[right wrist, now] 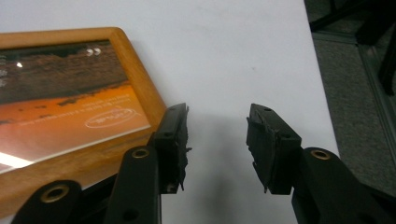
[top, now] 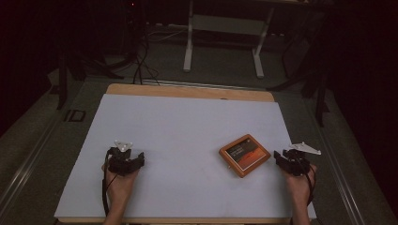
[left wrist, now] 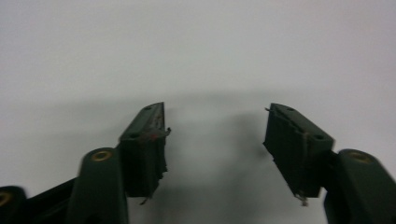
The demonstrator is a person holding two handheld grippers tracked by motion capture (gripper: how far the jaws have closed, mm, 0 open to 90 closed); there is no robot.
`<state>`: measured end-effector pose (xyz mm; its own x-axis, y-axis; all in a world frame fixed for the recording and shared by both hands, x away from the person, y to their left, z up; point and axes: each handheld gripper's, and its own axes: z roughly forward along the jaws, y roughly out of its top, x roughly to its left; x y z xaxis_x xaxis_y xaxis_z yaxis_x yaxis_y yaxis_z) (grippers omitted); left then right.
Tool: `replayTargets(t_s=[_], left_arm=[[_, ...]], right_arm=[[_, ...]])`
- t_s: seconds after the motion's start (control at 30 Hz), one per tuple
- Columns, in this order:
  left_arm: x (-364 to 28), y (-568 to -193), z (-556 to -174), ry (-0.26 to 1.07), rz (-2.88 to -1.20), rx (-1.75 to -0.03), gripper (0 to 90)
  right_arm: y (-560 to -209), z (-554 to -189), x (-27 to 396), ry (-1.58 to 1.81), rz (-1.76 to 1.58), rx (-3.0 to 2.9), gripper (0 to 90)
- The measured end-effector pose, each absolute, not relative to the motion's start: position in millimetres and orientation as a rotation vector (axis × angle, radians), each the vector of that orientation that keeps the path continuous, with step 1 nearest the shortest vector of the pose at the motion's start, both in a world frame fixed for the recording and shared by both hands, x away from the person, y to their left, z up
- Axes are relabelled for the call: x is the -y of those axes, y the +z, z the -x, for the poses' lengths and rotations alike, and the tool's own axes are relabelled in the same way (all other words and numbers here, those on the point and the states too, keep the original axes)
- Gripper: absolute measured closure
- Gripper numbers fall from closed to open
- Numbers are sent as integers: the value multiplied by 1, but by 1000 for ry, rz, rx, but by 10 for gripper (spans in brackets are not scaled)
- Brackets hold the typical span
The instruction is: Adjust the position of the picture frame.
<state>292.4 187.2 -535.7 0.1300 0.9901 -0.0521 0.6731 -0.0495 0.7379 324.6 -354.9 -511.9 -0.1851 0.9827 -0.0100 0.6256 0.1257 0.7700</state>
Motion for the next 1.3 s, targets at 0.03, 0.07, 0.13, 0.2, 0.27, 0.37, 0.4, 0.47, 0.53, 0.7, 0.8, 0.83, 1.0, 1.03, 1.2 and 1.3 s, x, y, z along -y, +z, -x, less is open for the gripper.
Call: replayTargets(t_s=[0.03,0.07,0.13,0.2,0.27,0.37,0.4,0.47,0.53,0.7,0.8,0.83,1.0,1.03,1.2,1.3], left_arm=[[-187,-536,-292,653,-1789,-1607,419],[-184,-535,-292,662,-1798,-1589,419],[-178,-533,-291,652,-1819,-1531,428],[-174,-533,-291,646,-1834,-1507,430],[-174,-533,-291,641,-1837,-1493,440],[-175,-532,-290,633,-1828,-1487,444],[-176,-532,-289,635,-1816,-1489,448],[-178,-531,-288,635,-1801,-1489,449],[-179,-530,-287,636,-1795,-1485,449],[-180,-530,-286,633,-1787,-1486,450],[-179,-529,-286,635,-1789,-1481,450],[-179,-529,-286,635,-1789,-1481,450],[-178,-530,-286,635,-1793,-1481,450],[-178,-530,-286,635,-1794,-1481,449],[-177,-529,-285,630,-1794,-1460,449],[-176,-529,-285,633,-1794,-1453,449]], right_arm=[[-512,-325,355,877,-1546,-1880,581],[-512,-325,355,877,-1546,-1880,581],[-515,-326,354,880,-1541,-1899,585],[-516,-327,354,879,-1541,-1899,590],[-515,-326,354,901,-1538,-1897,602],[-514,-326,354,910,-1530,-1897,612],[-514,-326,353,929,-1529,-1903,641],[-513,-326,353,936,-1525,-1904,663],[-513,-332,354,953,-1516,-1928,809],[-517,-342,354,920,-1508,-1957,900],[-523,-356,354,887,-1511,-1994,900],[-525,-359,354,888,-1511,-1999,900],[-528,-369,356,882,-1511,-2049,900],[-528,-370,356,882,-1507,-2058,900],[-526,-370,356,900,-1479,-2096,900],[-526,-370,355,900,-1466,-2111,900]])
